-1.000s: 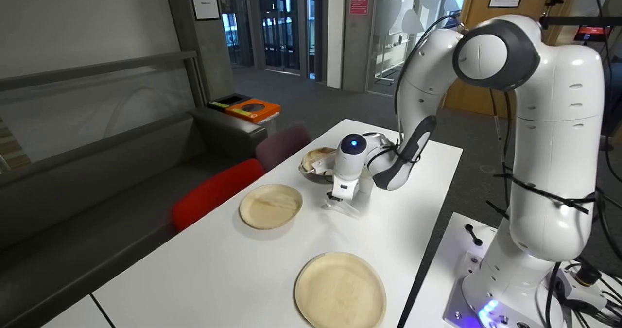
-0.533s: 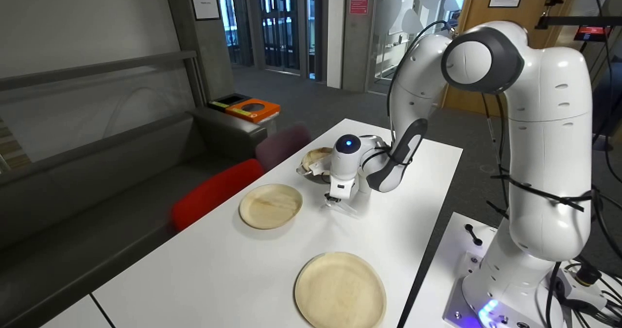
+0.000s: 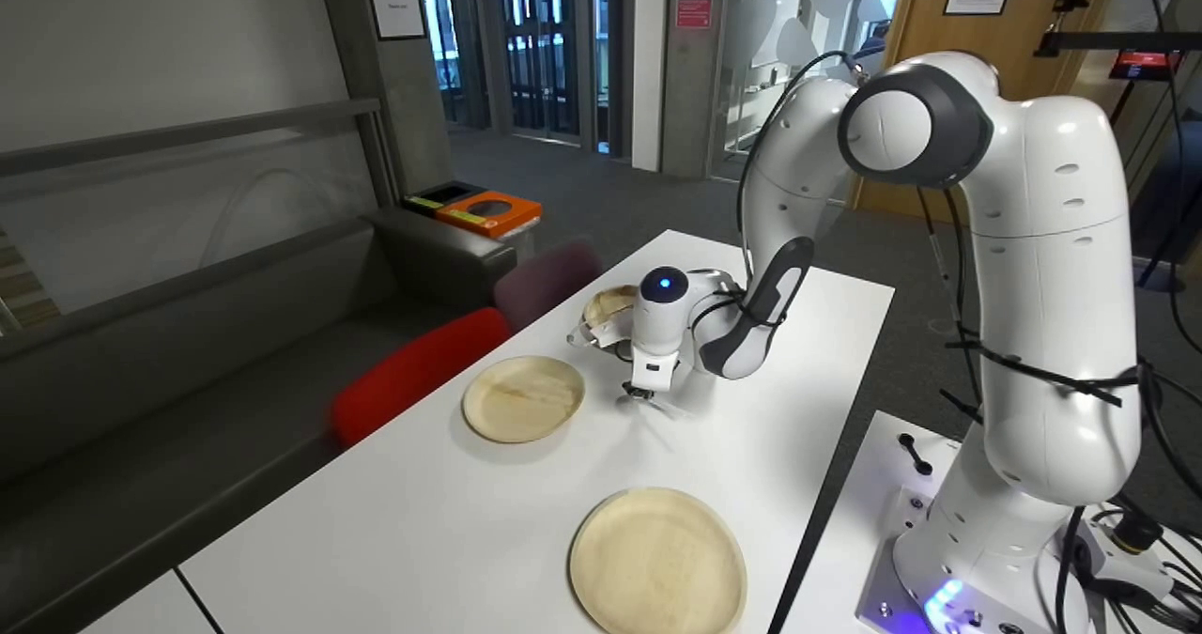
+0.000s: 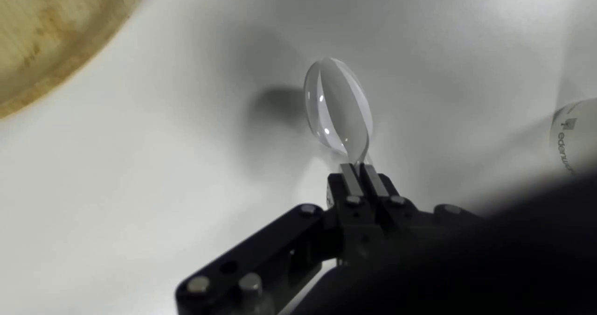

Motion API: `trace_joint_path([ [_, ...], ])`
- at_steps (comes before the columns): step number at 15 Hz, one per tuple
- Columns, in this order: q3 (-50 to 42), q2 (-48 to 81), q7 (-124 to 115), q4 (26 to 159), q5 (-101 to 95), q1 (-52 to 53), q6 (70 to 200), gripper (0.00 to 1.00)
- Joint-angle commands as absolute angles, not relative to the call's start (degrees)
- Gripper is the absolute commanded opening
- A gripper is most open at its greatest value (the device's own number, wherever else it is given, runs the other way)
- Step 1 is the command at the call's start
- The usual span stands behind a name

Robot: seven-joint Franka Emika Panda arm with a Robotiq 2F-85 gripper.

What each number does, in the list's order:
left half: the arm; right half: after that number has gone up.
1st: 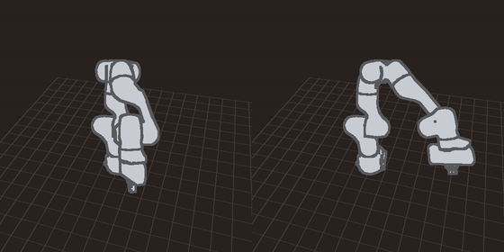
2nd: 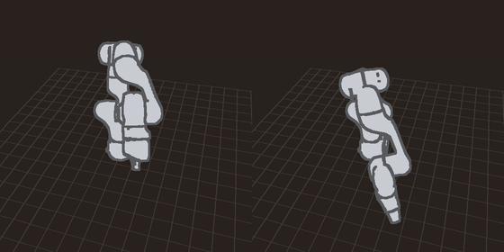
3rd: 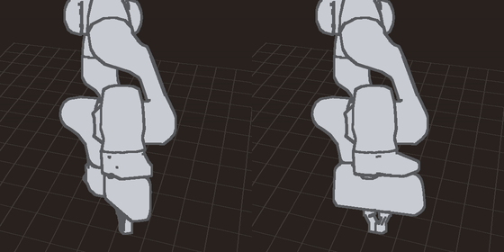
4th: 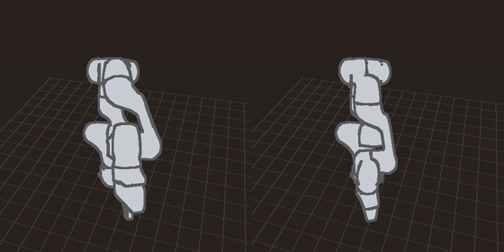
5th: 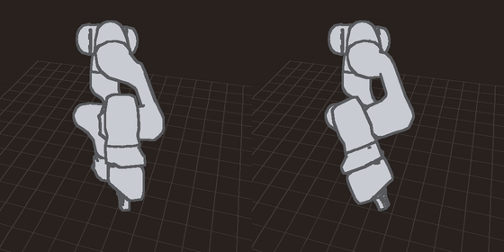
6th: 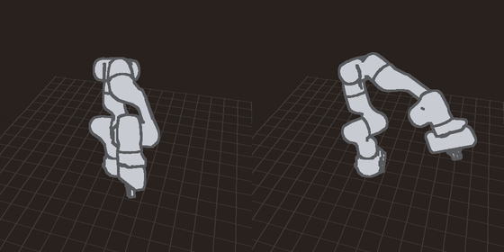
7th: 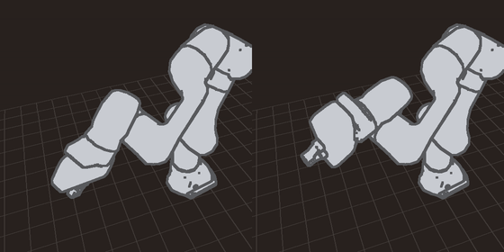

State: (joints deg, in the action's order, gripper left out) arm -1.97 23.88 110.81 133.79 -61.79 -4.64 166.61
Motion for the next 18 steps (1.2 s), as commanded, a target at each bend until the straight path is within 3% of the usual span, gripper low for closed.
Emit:
trace_joint_path([
  [1, -0.5, 24.1, 114.1, 132.6, -59.6, -6.2, 165.6, 0.01],
  [9, -0.5, 24.6, 113.9, 132.2, -58.0, -6.1, 165.2, 0.01],
  [10, -0.5, 24.6, 113.9, 132.2, -57.7, -6.1, 165.1, 0.28],
  [12, -0.6, 24.6, 113.8, 132.3, -57.4, -6.0, 165.0, 0.36],
  [16, -0.7, 24.6, 113.6, 132.2, -57.0, -5.9, 164.9, 0.67],
  [18, -0.9, 24.6, 113.4, 132.2, -56.9, -5.9, 164.9, 0.75],
])
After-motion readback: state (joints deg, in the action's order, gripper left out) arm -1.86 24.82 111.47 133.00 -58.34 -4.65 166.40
